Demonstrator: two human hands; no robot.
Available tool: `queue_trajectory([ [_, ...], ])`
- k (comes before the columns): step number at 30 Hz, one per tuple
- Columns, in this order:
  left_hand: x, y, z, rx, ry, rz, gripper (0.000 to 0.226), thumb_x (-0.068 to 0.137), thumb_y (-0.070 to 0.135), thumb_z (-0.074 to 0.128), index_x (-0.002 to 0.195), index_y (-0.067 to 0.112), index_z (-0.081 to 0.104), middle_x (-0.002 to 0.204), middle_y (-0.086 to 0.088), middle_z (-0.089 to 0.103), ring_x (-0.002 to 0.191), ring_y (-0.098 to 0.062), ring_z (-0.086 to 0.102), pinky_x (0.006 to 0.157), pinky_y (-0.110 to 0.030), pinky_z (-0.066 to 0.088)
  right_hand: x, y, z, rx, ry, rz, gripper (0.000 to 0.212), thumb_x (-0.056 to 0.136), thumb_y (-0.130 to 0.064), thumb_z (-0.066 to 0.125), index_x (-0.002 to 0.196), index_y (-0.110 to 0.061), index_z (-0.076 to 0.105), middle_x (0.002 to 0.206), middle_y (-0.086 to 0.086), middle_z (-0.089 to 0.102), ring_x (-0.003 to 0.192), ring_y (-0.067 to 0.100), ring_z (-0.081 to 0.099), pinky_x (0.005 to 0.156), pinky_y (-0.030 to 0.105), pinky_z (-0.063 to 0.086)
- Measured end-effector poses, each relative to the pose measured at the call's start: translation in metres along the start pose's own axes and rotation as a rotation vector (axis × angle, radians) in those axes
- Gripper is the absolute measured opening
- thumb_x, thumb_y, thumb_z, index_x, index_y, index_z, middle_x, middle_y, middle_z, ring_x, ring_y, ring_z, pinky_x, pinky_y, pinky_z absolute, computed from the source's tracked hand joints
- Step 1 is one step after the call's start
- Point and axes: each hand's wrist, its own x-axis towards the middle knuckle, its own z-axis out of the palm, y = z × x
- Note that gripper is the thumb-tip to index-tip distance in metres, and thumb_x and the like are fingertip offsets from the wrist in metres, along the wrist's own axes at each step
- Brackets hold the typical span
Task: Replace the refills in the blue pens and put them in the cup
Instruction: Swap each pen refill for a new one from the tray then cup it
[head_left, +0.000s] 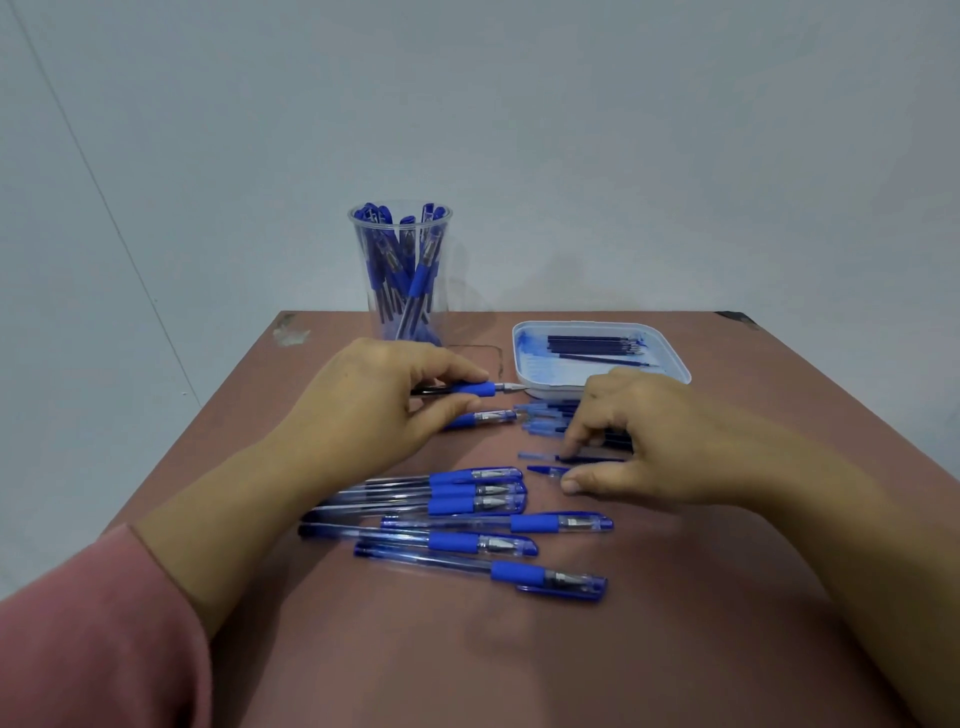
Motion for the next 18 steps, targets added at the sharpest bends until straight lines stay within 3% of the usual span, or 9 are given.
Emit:
queue_trajectory([
  [3,0.0,-0.002,0.0,-0.011,0.017,0.004,0.026,0.082,0.04,0.069,0.107,0.036,0.073,0.091,0.027,0.066,0.091,0.006,0.061,0.075,-0.005,0.045,0.002,-0.002,0.002,-0.011,-0.03,0.008,0.024,0.08,-0.054,0.065,0.097,-0.038,0.069,0.092,-0.015,0.054,0.092,0.001,0.049,0.08,0.028,0.046],
  [8,0.0,-0.004,-0.002,-0.046,0.045,0.043,0.035,0.081,0.053,0.058,0.11,0.038,0.072,0.095,0.022,0.07,0.087,0.005,0.063,0.073,-0.018,0.053,0.003,-0.001,0.007,0.026,-0.008,0.008,0.014,0.082,-0.045,0.067,0.09,-0.034,0.067,0.089,-0.014,0.054,0.088,0.003,0.052,0.076,0.023,0.046],
  [13,0.001,-0.005,-0.003,-0.053,0.051,0.074,0.035,0.083,0.051,0.058,0.113,0.038,0.07,0.094,0.023,0.069,0.084,0.004,0.063,0.072,-0.021,0.054,0.001,0.009,-0.003,0.195,0.328,0.082,0.008,0.081,-0.033,0.07,0.083,-0.031,0.063,0.07,-0.007,0.063,0.068,0.01,0.057,0.059,0.018,0.045],
  [18,0.001,-0.004,-0.001,-0.075,0.053,0.086,0.034,0.082,0.053,0.059,0.112,0.039,0.07,0.088,0.031,0.063,0.084,0.008,0.062,0.072,-0.013,0.049,0.006,0.004,0.0,0.169,0.499,-0.042,0.013,0.084,-0.015,0.072,0.096,-0.013,0.069,0.081,-0.017,0.06,0.083,0.006,0.055,0.075,0.013,0.044],
])
